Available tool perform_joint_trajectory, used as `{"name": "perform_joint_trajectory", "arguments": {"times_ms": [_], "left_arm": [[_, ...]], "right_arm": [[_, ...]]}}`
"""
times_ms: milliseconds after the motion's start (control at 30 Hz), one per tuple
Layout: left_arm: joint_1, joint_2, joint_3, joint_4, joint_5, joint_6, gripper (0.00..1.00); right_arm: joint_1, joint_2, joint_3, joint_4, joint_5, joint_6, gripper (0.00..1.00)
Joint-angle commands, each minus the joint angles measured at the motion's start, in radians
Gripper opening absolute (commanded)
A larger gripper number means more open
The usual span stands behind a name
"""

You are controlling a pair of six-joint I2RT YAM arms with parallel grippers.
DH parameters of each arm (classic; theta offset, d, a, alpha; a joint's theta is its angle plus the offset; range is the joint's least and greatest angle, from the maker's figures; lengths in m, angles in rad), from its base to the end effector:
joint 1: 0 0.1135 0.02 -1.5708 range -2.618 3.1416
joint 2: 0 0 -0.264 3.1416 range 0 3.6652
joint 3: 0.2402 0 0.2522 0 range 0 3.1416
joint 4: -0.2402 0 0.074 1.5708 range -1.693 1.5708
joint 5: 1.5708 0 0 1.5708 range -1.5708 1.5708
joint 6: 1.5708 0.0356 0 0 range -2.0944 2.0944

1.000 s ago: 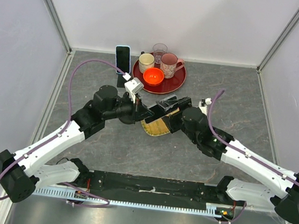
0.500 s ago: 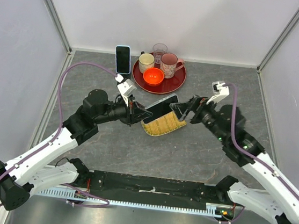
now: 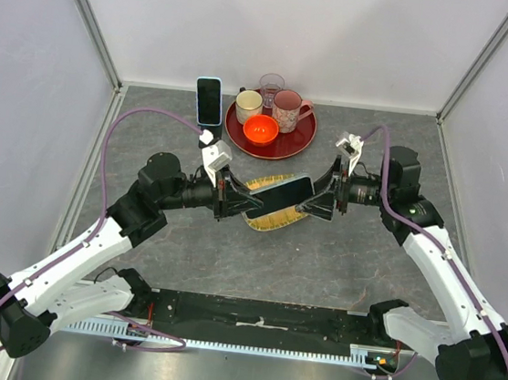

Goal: Place the phone on the phone stand

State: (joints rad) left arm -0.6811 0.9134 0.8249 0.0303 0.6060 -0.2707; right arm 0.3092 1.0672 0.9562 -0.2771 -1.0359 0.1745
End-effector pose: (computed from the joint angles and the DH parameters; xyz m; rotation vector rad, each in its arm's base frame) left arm 0.1512 -0.1487 0.3546 0.8332 1.5545 -1.2013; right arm 0.2079 0.0986 0.3423 -0.8303 1.7972 1.3203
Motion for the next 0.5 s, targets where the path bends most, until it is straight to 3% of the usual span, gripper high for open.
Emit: {"name": "perform_joint_trajectory", "arguments": {"times_ms": [0, 67, 100, 167, 200, 233, 300, 467], "left_arm": [[-0.005, -0.028, 0.002, 0.137, 0.074, -0.025, 0.02], [-0.005, -0.027, 0.0, 0.143, 0.072, -0.031, 0.02], [-0.005, -0.028, -0.004, 0.154, 0.069, -0.044, 0.02], [-0.005, -0.036, -0.026, 0.186, 0.066, -0.068, 0.02], [-0.005, -0.042, -0.039, 0.248, 0.072, -0.103, 0.02], [-0.005, -0.059, -0.055, 0.281, 0.072, -0.123, 0.02], [-0.002, -0.071, -0.096, 0.344, 0.071, -0.174, 0.02], [0.009, -0.094, -0.168, 0.499, 0.022, -0.265, 0.02]], "right_arm": [[0.005, -0.045, -0.037, 0.324, -0.279, 0.156, 0.7], [0.008, -0.099, -0.095, 0.428, -0.244, 0.235, 0.71], [0.011, -0.114, -0.131, 0.648, -0.216, 0.429, 0.71], [0.022, -0.134, -0.246, 0.891, -0.129, 0.624, 0.69], [0.031, -0.136, -0.281, 1.096, -0.095, 0.701, 0.67], [0.047, -0.136, -0.342, 1.174, 0.001, 0.808, 0.66], [0.083, -0.122, -0.395, 1.339, 0.084, 0.868, 0.66], [0.261, -0.076, -0.419, 1.392, 0.328, 0.835, 0.64]]}}
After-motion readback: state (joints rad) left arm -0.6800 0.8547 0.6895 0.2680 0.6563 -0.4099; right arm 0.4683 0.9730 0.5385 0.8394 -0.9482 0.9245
